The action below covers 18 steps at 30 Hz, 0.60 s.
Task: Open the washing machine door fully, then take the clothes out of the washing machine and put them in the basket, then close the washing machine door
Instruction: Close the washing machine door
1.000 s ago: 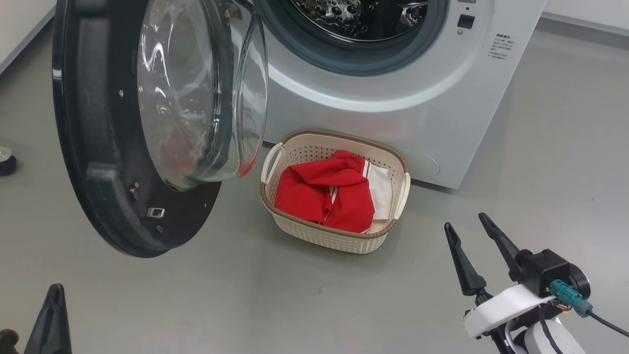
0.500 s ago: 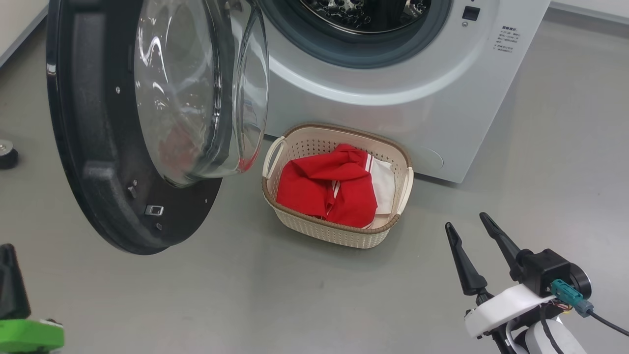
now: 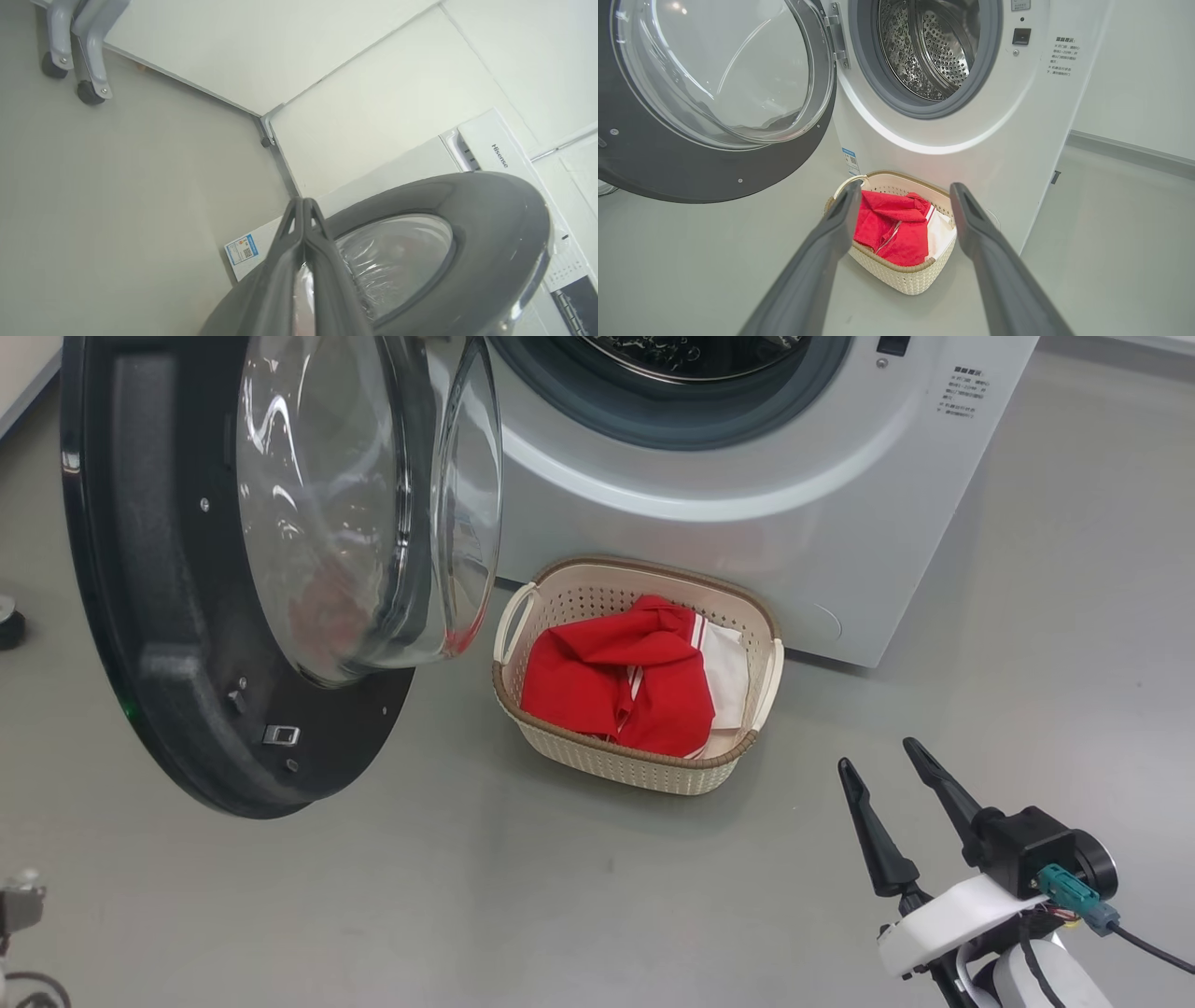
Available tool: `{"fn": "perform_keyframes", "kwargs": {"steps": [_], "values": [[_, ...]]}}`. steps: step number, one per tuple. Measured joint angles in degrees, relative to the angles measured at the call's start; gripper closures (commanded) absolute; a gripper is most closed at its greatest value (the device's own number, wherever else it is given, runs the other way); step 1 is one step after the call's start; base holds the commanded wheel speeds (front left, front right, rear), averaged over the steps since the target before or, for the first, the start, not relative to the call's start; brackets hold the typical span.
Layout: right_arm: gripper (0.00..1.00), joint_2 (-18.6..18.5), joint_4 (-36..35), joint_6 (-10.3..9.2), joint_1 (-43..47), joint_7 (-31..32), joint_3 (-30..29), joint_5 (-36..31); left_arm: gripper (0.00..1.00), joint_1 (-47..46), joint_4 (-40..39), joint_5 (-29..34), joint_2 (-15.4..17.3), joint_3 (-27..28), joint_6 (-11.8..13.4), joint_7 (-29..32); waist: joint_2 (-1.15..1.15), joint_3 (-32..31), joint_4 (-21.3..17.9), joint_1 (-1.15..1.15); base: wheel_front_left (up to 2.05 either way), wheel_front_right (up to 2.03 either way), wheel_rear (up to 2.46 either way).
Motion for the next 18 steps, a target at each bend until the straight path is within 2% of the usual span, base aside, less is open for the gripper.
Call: {"fn": "perform_keyframes", "kwargs": {"steps": [5,13,18], "values": [[0.0,-0.01,0.01,0.0,-0.32,0.0,0.2,-0.01,1.0,-4.79,1.54,-12.07,-1.19,3.94,4.52,7.97,0.0,0.63,-0.43,0.0,0.0,0.0,0.0],[0.0,-0.01,0.0,0.0,-1.16,0.0,0.71,-0.1,1.0,-10.07,3.54,-22.93,-0.35,9.55,14.01,16.35,0.0,1.52,-1.07,0.0,0.0,0.0,0.0],[0.0,-0.09,0.02,0.0,-1.23,0.0,0.56,-0.1,1.0,-11.8,5.66,-26.11,-0.42,10.37,15.13,19.62,0.0,2.06,-1.46,0.0,0.0,0.0,0.0]]}}
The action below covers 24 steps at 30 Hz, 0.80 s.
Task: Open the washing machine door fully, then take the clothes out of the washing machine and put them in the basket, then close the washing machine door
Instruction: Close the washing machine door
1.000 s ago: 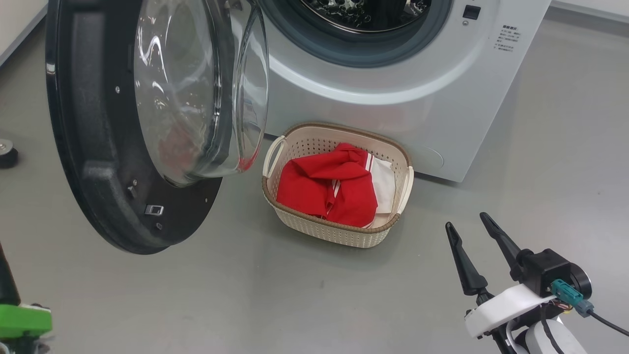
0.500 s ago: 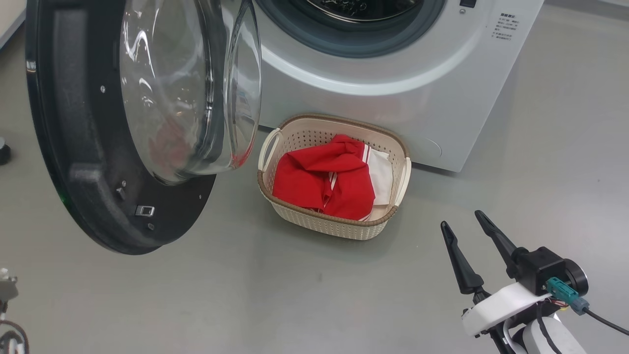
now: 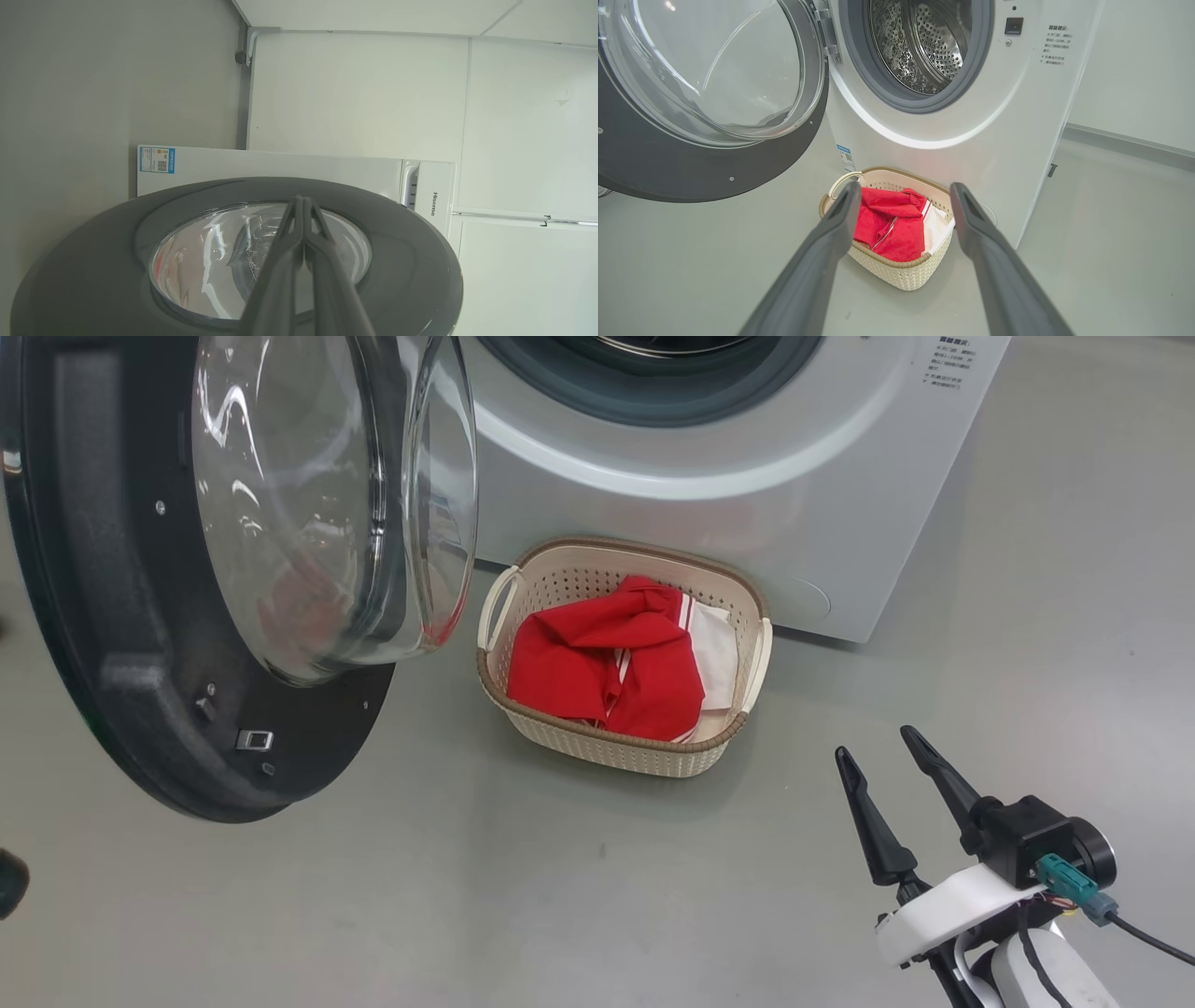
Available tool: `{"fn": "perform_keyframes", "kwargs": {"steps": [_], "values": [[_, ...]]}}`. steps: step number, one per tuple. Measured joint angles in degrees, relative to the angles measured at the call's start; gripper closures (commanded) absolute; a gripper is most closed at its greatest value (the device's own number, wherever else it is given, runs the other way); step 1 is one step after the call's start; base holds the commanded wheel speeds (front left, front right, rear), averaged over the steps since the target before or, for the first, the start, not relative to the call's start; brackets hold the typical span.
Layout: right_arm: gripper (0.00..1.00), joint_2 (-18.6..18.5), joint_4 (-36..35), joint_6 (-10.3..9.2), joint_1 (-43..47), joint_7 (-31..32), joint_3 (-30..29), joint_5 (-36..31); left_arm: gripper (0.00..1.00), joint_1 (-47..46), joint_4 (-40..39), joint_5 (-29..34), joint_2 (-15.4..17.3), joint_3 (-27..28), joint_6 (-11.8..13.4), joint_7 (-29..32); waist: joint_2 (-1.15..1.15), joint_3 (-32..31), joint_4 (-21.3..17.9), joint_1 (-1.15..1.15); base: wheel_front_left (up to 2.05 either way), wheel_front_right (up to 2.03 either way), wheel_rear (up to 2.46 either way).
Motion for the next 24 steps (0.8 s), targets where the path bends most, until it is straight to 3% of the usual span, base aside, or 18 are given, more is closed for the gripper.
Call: {"fn": "perform_keyframes", "kwargs": {"steps": [15,24], "values": [[0.0,0.0,0.02,0.0,-0.25,0.0,-0.11,0.01,1.0,0.64,2.52,-0.45,2.74,-6.55,-0.09,10.92,0.0,0.33,-0.45,0.0,0.0,0.0,0.0],[0.0,0.0,0.11,0.0,-0.25,0.0,-0.13,0.01,1.0,2.91,2.0,-3.14,2.7,-9.44,-0.09,17.29,0.0,0.1,-0.45,0.0,0.0,0.0,0.0]]}}
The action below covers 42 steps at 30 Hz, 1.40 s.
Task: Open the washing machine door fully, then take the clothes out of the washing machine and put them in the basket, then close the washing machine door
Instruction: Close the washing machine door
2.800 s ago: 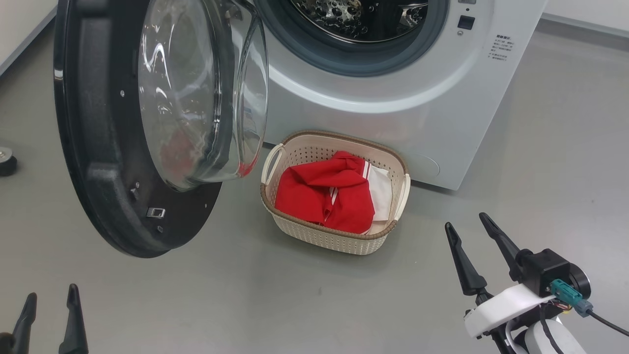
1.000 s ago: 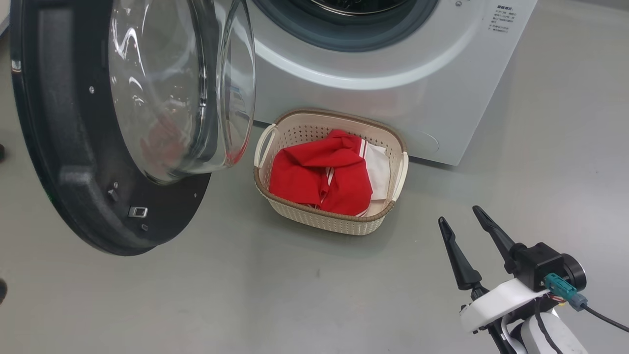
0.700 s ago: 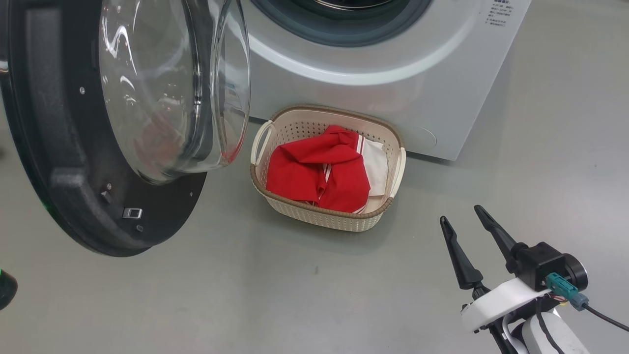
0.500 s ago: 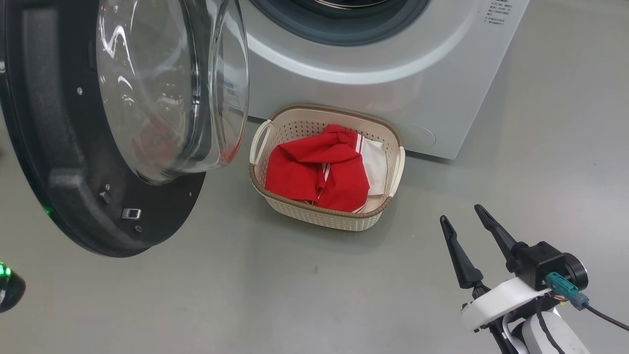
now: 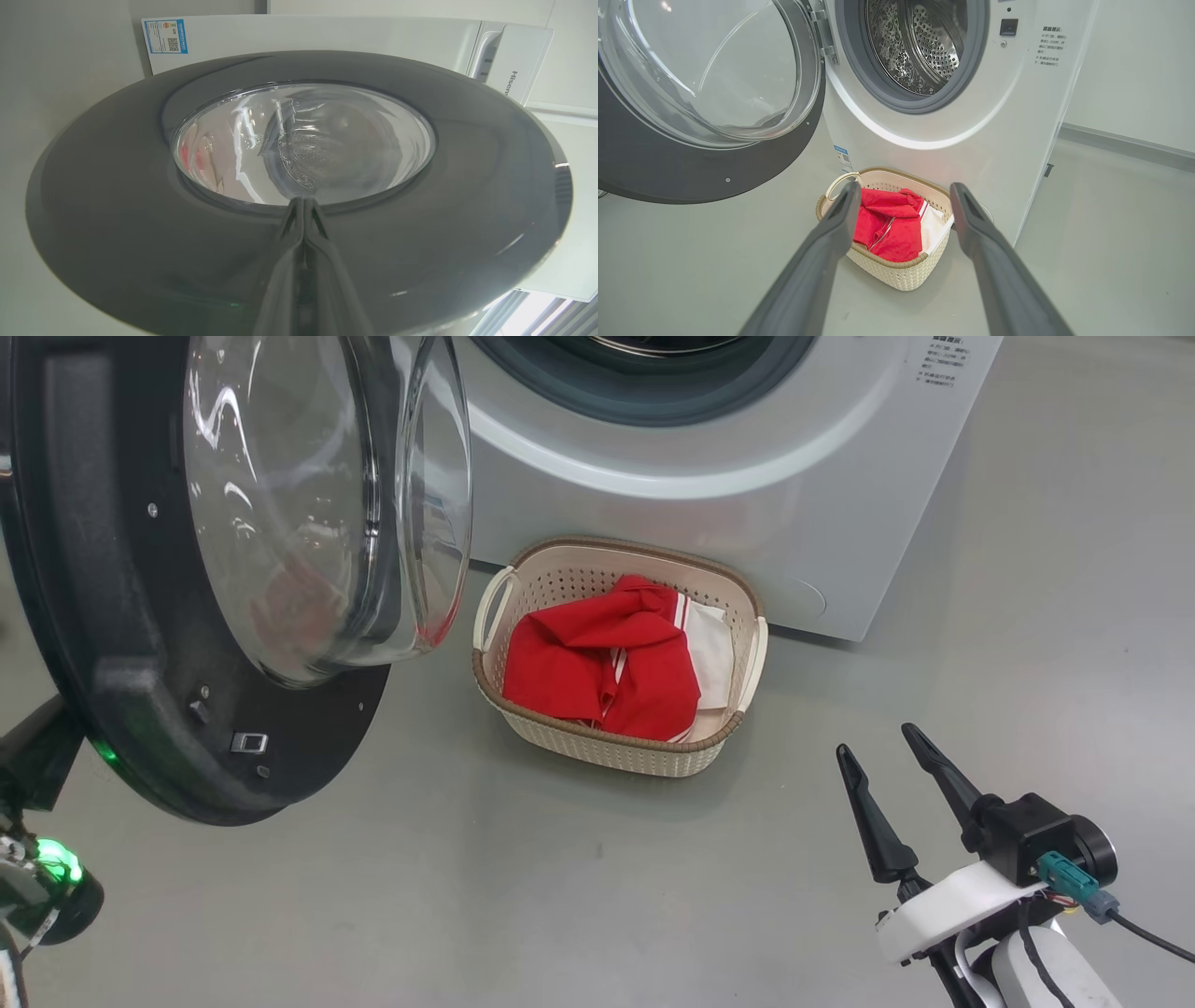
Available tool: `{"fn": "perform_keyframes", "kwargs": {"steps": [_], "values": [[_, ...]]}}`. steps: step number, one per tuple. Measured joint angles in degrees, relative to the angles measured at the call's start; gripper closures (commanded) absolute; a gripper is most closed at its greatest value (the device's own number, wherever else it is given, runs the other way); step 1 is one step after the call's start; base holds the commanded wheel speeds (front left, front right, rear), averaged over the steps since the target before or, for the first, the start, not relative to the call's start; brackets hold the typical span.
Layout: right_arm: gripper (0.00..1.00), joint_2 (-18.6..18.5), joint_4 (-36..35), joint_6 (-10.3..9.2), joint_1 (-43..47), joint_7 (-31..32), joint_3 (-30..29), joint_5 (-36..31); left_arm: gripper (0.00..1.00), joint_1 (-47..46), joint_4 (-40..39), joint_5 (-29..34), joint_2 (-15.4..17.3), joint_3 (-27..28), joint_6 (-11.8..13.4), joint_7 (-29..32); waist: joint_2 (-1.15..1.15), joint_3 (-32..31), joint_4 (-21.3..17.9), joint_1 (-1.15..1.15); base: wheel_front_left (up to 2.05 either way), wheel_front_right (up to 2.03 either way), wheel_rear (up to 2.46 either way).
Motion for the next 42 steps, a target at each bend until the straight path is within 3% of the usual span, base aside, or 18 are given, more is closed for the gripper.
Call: {"fn": "perform_keyframes", "kwargs": {"steps": [24,42], "values": [[0.0,0.21,0.41,0.0,0.0,0.0,0.02,0.02,1.0,5.25,-7.9,-2.32,0.27,-4.56,0.0,6.73,0.0,-1.05,-0.34,0.0,0.0,0.0,0.0],[0.0,0.54,0.67,0.0,0.01,0.0,0.01,0.13,1.0,8.13,-11.74,-3.72,-2.81,-9.24,0.0,7.5,0.0,-2.02,-1.39,0.0,0.0,0.0,0.0]]}}
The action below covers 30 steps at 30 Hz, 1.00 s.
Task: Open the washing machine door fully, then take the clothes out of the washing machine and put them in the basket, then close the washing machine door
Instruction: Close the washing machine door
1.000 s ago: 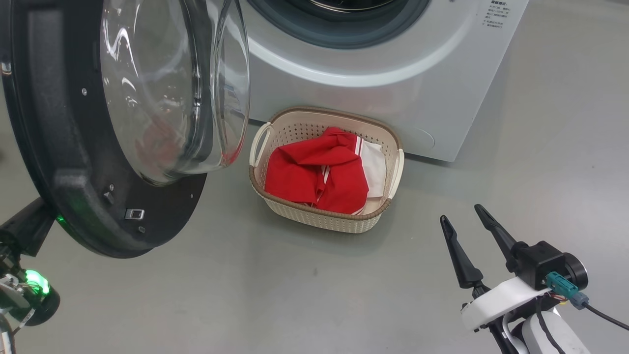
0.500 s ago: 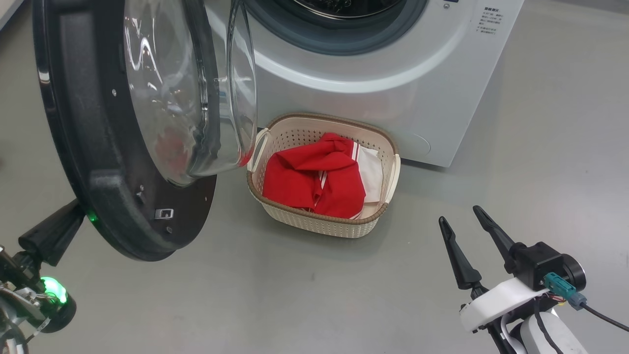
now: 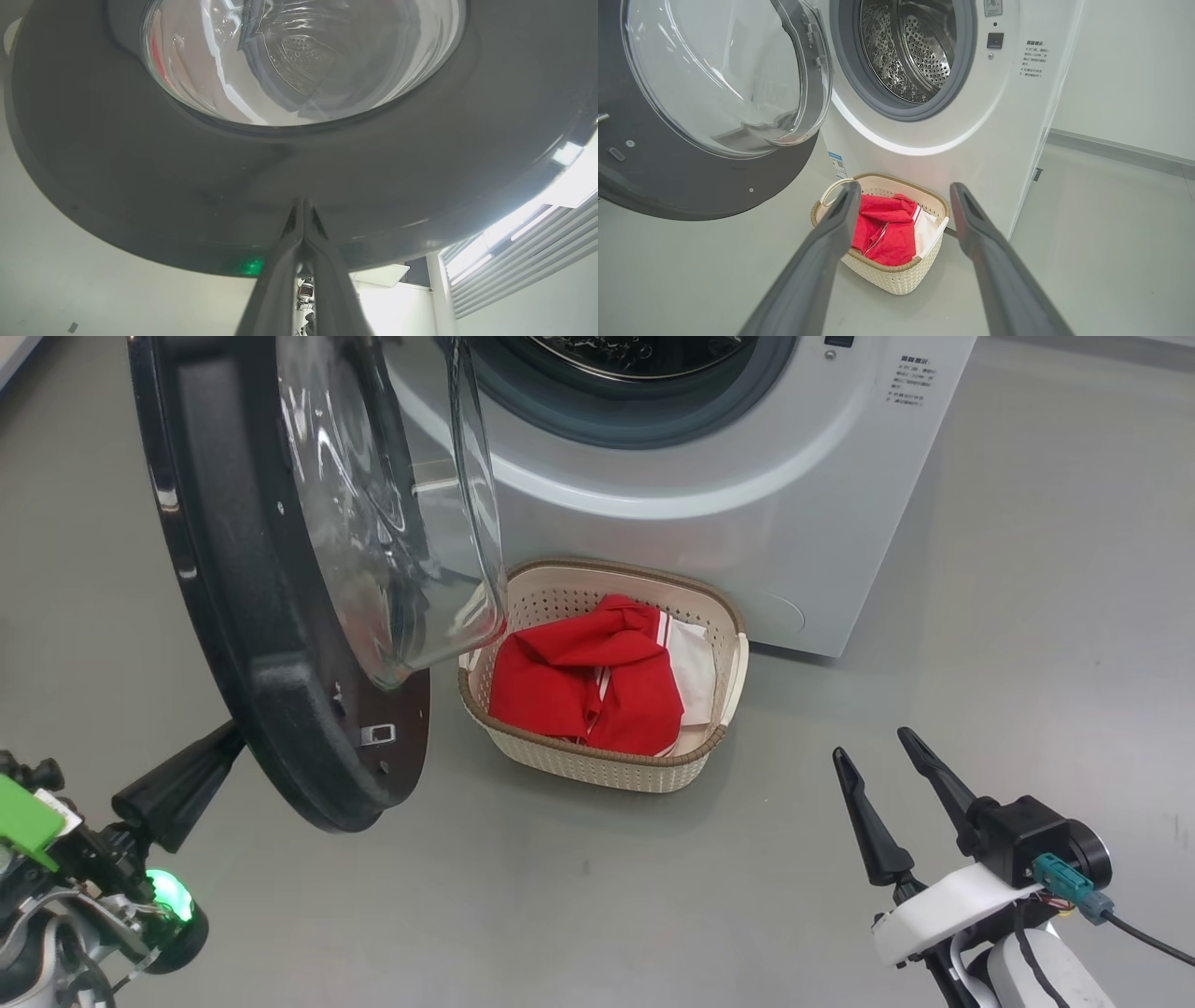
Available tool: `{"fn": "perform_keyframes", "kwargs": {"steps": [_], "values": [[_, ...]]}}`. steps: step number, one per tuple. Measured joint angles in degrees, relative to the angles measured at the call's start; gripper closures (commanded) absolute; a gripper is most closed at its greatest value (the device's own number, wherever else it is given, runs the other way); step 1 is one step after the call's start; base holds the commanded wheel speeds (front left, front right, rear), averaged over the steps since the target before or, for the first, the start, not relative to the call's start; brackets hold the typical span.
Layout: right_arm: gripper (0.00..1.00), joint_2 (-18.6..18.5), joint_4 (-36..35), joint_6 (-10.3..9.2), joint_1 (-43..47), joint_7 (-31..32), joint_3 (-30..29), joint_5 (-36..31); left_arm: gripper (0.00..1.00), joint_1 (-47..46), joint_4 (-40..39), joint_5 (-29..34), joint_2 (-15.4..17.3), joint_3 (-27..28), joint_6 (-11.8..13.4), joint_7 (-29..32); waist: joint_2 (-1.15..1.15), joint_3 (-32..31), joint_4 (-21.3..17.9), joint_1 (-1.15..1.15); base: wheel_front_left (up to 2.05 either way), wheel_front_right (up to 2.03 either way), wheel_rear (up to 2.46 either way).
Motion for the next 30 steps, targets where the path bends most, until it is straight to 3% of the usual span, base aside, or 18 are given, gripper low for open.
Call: {"fn": "perform_keyframes", "kwargs": {"steps": [12,30], "values": [[0.0,0.22,-0.16,0.0,-0.95,0.0,-0.7,0.08,1.0,0.51,-1.82,-0.65,-2.09,-1.98,0.0,-1.65,0.0,0.57,-2.61,0.0,0.0,0.0,0.0],[0.0,0.23,-0.81,0.0,-1.82,0.0,-4.37,0.63,1.0,0.18,-2.65,-3.24,-5.65,-3.77,0.0,-6.83,0.0,1.61,-10.86,0.0,0.0,0.0,0.0]]}}
